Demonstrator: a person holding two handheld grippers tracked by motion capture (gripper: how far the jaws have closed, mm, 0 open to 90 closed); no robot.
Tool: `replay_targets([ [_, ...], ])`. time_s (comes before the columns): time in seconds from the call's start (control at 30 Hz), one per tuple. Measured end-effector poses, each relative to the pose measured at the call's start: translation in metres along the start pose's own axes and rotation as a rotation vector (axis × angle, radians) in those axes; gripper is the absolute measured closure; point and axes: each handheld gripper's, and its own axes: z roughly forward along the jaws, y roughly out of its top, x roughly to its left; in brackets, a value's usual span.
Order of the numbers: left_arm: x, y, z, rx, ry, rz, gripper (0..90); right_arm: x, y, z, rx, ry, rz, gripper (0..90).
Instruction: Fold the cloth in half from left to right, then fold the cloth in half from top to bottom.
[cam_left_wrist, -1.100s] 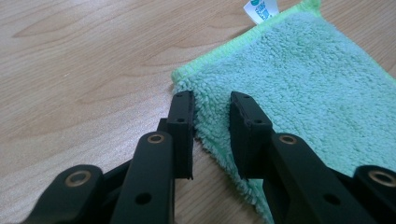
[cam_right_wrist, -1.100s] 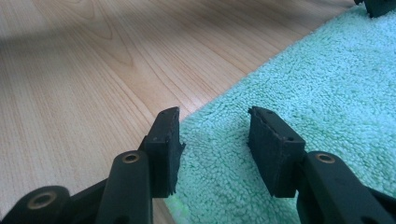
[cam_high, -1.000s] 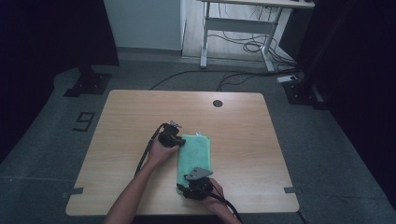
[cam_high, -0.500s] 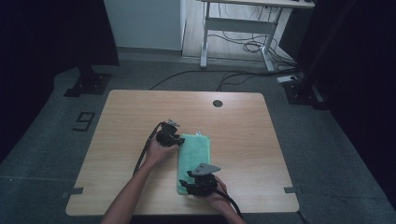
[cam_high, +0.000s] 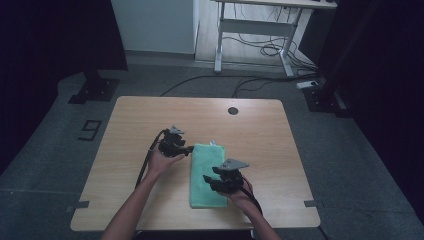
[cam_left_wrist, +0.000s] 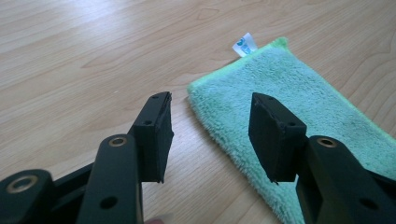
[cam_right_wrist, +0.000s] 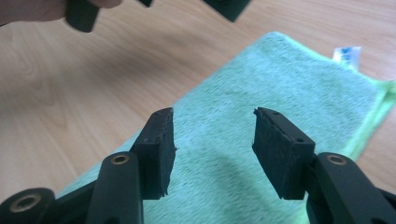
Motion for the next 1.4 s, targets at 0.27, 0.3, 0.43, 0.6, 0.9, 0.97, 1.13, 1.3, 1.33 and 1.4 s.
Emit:
replay_targets([
  [0.27, 0.006, -0.005, -0.004, 0.0, 0.006, -0.012, 49.7, -0.015, 0.01, 0.004, -0.004, -0.026, 0.015, 48.1],
  [0.3, 0.007, -0.007, -0.004, -0.004, 0.009, -0.025, 49.8, -0.018, 0.011, 0.005, -0.003, -0.034, 0.016, 48.1],
  [0.43, 0.009, -0.008, -0.006, -0.007, 0.003, -0.037, 49.6, -0.026, 0.013, 0.006, -0.002, -0.054, 0.024, 48.2],
  [0.6, 0.009, -0.008, -0.005, -0.012, 0.008, -0.038, 49.7, -0.037, 0.014, 0.008, -0.005, -0.071, 0.043, 48.7],
  [0.9, 0.008, -0.008, 0.001, -0.009, 0.004, -0.044, 49.5, -0.049, 0.011, 0.014, 0.003, -0.093, 0.065, 49.2],
  [0.97, 0.007, -0.008, 0.003, -0.011, 0.006, -0.046, 49.4, -0.052, 0.011, 0.015, 0.004, -0.1, 0.074, 49.0],
  [1.13, 0.006, -0.006, 0.008, -0.009, 0.003, -0.049, 49.4, -0.064, 0.017, 0.017, -0.001, -0.122, 0.087, 49.2],
  [1.3, 0.004, -0.001, 0.013, -0.01, 0.001, -0.042, 49.5, -0.075, 0.015, 0.024, -0.003, -0.128, 0.102, 49.6],
  [1.33, 0.003, -0.001, 0.013, -0.008, 0.0, -0.039, 49.5, -0.076, 0.014, 0.025, -0.003, -0.129, 0.107, 49.5],
  [1.4, 0.002, 0.001, 0.016, -0.005, -0.002, -0.038, 49.6, -0.077, 0.014, 0.027, -0.002, -0.129, 0.109, 49.6],
])
